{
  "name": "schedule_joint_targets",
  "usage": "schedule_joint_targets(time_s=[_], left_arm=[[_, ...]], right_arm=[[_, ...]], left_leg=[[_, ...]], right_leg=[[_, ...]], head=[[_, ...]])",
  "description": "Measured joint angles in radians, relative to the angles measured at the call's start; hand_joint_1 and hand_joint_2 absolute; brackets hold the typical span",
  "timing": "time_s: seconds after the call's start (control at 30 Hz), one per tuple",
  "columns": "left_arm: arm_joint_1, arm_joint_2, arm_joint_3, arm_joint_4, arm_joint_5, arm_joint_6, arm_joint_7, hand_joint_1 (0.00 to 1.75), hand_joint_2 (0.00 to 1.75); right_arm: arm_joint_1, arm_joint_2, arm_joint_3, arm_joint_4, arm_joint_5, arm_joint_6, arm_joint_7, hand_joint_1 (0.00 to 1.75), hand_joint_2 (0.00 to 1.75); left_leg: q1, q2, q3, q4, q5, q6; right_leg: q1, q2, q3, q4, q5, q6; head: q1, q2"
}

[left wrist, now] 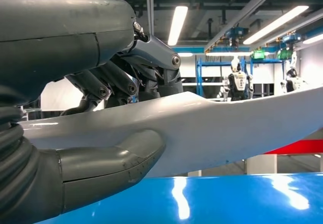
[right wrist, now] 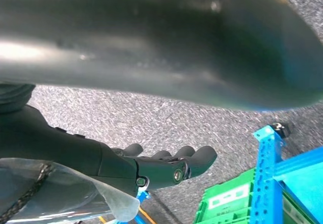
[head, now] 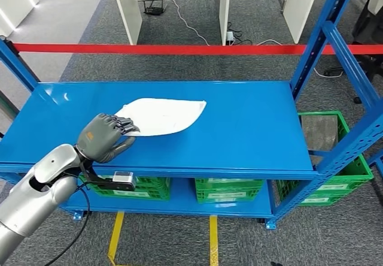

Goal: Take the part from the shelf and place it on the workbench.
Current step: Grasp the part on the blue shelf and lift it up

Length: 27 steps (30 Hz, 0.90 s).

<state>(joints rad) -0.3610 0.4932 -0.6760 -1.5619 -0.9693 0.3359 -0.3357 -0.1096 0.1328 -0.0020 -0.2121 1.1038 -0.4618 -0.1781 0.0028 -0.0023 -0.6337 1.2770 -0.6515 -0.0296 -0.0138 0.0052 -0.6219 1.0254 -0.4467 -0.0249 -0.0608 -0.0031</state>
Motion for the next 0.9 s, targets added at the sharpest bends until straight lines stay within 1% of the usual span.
schedule_joint_targets(time_s=[0.03,0.07,0.1,0.13,0.17,0.2,0.23,0.27,0.3,0.33,0.37,0.4,0.43,0.47,0.5,0.53,0.57,0.6,0.63,0.67,0.7,0.73,0.77,0.8,0.83,0.87,0.9], left_arm=[[0.001,0.0,0.0,0.0,0.0,0.0,0.0,1.75,1.75],[0.001,0.0,0.0,0.0,0.001,0.0,0.0,1.75,1.75],[0.0,0.0,0.0,0.0,0.002,-0.001,0.0,1.75,1.75],[-0.001,0.0,0.0,0.0,0.004,-0.001,0.0,1.75,1.75],[-0.002,0.0,0.0,0.0,0.005,-0.001,0.0,1.75,1.75],[-0.004,0.0,0.0,0.0,0.006,-0.001,0.0,1.75,1.75],[-0.005,0.0,0.0,-0.001,0.006,-0.001,0.0,1.75,1.75],[-0.005,0.001,0.0,-0.001,0.006,-0.001,0.0,1.75,1.75],[-0.006,0.001,0.0,-0.001,0.006,-0.001,0.0,1.75,1.75],[-0.007,0.0,0.0,-0.001,0.006,-0.001,0.0,1.75,1.75],[-0.009,0.0,0.0,-0.001,0.006,-0.001,0.0,1.75,1.75],[-0.009,-0.001,0.0,-0.001,0.006,-0.001,0.0,1.75,1.75],[-0.01,-0.001,0.0,-0.001,0.006,-0.001,0.0,1.75,1.75],[-0.009,-0.002,0.0,-0.001,0.006,-0.002,0.0,1.75,1.75],[-0.008,-0.003,-0.001,-0.001,0.006,-0.002,0.0,1.75,1.75],[-0.007,-0.003,-0.001,-0.001,0.006,-0.002,0.0,1.75,1.75],[-0.007,-0.003,-0.001,-0.001,0.006,-0.002,0.0,1.75,1.75],[-0.007,-0.004,-0.002,-0.001,0.006,-0.002,0.0,1.75,1.75],[-0.007,-0.004,-0.002,-0.001,0.006,-0.002,0.0,1.75,1.75],[-0.007,-0.004,-0.001,-0.001,0.006,-0.002,0.0,1.75,1.75],[-0.008,-0.003,-0.001,-0.001,0.006,-0.002,-0.001,1.75,1.75],[-0.009,-0.003,-0.001,-0.001,0.007,-0.002,-0.002,1.75,1.75],[-0.01,-0.003,0.0,-0.001,0.007,-0.002,-0.002,1.75,1.75],[-0.01,-0.002,-0.001,-0.001,0.008,-0.002,-0.003,1.75,1.75],[-0.011,-0.002,-0.001,-0.001,0.008,-0.002,-0.004,1.75,1.75],[-0.011,0.0,-0.001,-0.001,0.009,-0.002,-0.005,1.75,1.75],[-0.011,0.001,0.0,-0.001,0.009,-0.002,-0.005,1.75,1.75]], right_arm=[[0.0,0.0,0.0,0.0,0.0,0.0,0.0,0.0,0.0],[0.001,0.0,-0.001,0.0,0.0,0.0,0.0,0.0,0.0],[0.0,0.0,-0.001,0.0,0.0,0.0,0.0,0.0,0.0],[0.0,0.001,-0.002,0.0,0.0,0.0,0.0,0.0,0.0],[0.0,0.002,-0.003,0.0,0.0,0.0,0.0,0.0,0.0],[-0.001,0.002,-0.003,0.0,0.0,0.0,0.0,0.0,0.0],[-0.001,0.003,-0.004,0.0,0.0,0.0,0.0,0.0,0.0],[0.0,0.004,-0.004,0.0,0.0,0.0,0.0,0.0,0.0],[0.0,0.004,-0.005,0.0,0.0,0.0,0.0,0.0,0.0],[0.0,0.005,-0.005,0.0,0.0,0.0,0.0,0.0,0.0],[0.0,0.005,-0.006,0.0,0.0,0.0,0.0,0.0,0.0],[0.0,0.005,-0.006,0.0,0.0,0.0,0.0,0.0,0.0],[0.0,0.005,-0.007,0.0,-0.001,0.0,0.0,0.0,0.0],[0.001,0.005,-0.007,0.0,-0.001,0.0,0.0,0.0,0.0],[0.001,0.005,-0.007,0.0,-0.001,0.0,0.0,0.0,0.0],[0.002,0.005,-0.007,0.0,-0.001,0.0,-0.001,0.0,0.0],[0.002,0.005,-0.007,0.0,-0.001,0.0,-0.001,0.0,0.0],[0.002,0.005,-0.007,0.0,-0.001,0.0,0.0,0.0,0.0],[0.001,0.005,-0.008,0.0,-0.001,0.0,0.0,0.0,0.0],[-0.001,0.005,-0.008,0.0,-0.001,0.0,0.0,0.0,0.0],[-0.003,0.005,-0.008,-0.001,0.0,0.0,0.0,0.0,0.0],[-0.005,0.005,-0.008,-0.001,0.0,0.0,0.0,0.0,0.0],[-0.005,0.005,-0.008,-0.001,0.0,0.0,0.0,0.0,0.0],[-0.005,0.006,-0.008,-0.001,0.0,0.0,0.0,0.0,0.0],[-0.005,0.006,-0.008,-0.001,0.0,0.0,0.0,0.0,0.0],[-0.006,0.007,-0.008,-0.001,0.0,0.0,0.001,0.0,0.0],[-0.007,0.007,-0.009,-0.001,0.001,0.0,0.002,0.0,0.0]], left_leg=[[0.001,0.0,0.001,0.011,0.005,0.0],[0.001,0.0,0.021,-0.021,0.03,0.002],[0.001,0.0,0.059,-0.087,0.066,0.006],[0.0,0.0,0.101,-0.164,0.095,0.01],[-0.002,0.0,0.135,-0.23,0.115,0.015],[-0.005,-0.001,0.156,-0.273,0.124,0.019],[-0.007,-0.001,0.161,-0.289,0.124,0.022],[-0.01,-0.001,0.157,-0.292,0.13,0.026],[-0.008,0.0,0.152,-0.296,0.138,0.031],[-0.006,0.002,0.147,-0.3,0.148,0.038],[-0.004,0.003,0.139,-0.305,0.159,0.045],[-0.001,0.005,0.13,-0.308,0.171,0.05],[-0.002,0.006,0.117,-0.308,0.18,0.054],[-0.003,0.006,0.104,-0.307,0.189,0.056],[-0.003,0.006,0.092,-0.305,0.198,0.056],[-0.004,0.006,0.079,-0.303,0.205,0.055],[-0.004,0.006,0.068,-0.3,0.212,0.054],[-0.005,0.006,0.058,-0.296,0.217,0.051],[-0.005,0.006,0.05,-0.292,0.221,0.049],[-0.006,0.006,0.041,-0.286,0.225,0.045],[-0.007,0.006,0.035,-0.282,0.23,0.04],[-0.008,0.006,0.03,-0.279,0.235,0.034],[-0.009,0.006,0.026,-0.278,0.241,0.029],[-0.008,0.006,0.023,-0.277,0.246,0.024],[-0.007,0.005,0.019,-0.272,0.24,0.018],[-0.006,0.005,0.011,-0.254,0.218,0.012],[-0.004,0.004,-0.003,-0.216,0.18,0.006]], right_leg=[[0.001,-0.001,-0.005,0.0,0.004,0.0],[0.001,-0.001,-0.008,0.0,0.009,0.0],[0.002,-0.001,-0.011,0.0,0.013,0.001],[0.003,-0.001,-0.013,0.0,0.017,0.003],[0.004,-0.001,-0.016,0.0,0.023,0.007],[0.004,-0.001,-0.018,-0.001,0.029,0.012],[0.004,-0.001,-0.021,-0.002,0.036,0.019],[0.003,-0.001,-0.023,-0.005,0.044,0.025],[0.002,-0.001,-0.026,-0.007,0.048,0.032],[0.002,-0.001,-0.033,-0.002,0.04,0.038],[0.003,-0.001,-0.045,0.017,0.017,0.042],[0.002,-0.001,-0.062,0.058,-0.023,0.046],[0.002,-0.001,-0.082,0.117,-0.07,0.049],[0.002,-0.001,-0.1,0.186,-0.111,0.052],[0.002,-0.001,-0.112,0.243,-0.134,0.054],[0.002,-0.001,-0.109,0.271,-0.136,0.055],[0.002,-0.002,-0.088,0.261,-0.12,0.055],[0.002,-0.002,-0.048,0.213,-0.095,0.052],[0.002,-0.001,0.003,0.14,-0.078,0.049],[0.003,-0.001,0.053,0.067,-0.071,0.045],[0.004,0.0,0.088,0.012,-0.072,0.041],[0.006,0.001,0.105,-0.017,-0.078,0.036],[0.007,0.002,0.109,-0.025,-0.077,0.032],[0.006,0.001,0.103,-0.026,-0.072,0.026],[0.005,0.0,0.097,-0.027,-0.065,0.018],[0.003,-0.002,0.09,-0.029,-0.056,0.01],[0.001,-0.004,0.081,-0.03,-0.046,0.004]], head=[[0.0,0.0],[0.0,0.0],[0.0,0.0],[0.0,0.0],[0.0,0.0],[0.001,0.0],[0.001,0.0],[0.001,0.0],[0.001,0.0],[0.001,0.0],[0.002,0.0],[0.004,0.0],[0.004,0.0],[0.005,0.0],[0.005,0.0],[0.005,0.0],[0.005,0.0],[0.005,0.0],[0.005,0.0],[0.005,0.0],[0.004,0.0],[0.004,0.0],[0.004,0.0],[0.004,0.0],[0.004,0.0],[0.002,0.0],[0.001,0.0]])
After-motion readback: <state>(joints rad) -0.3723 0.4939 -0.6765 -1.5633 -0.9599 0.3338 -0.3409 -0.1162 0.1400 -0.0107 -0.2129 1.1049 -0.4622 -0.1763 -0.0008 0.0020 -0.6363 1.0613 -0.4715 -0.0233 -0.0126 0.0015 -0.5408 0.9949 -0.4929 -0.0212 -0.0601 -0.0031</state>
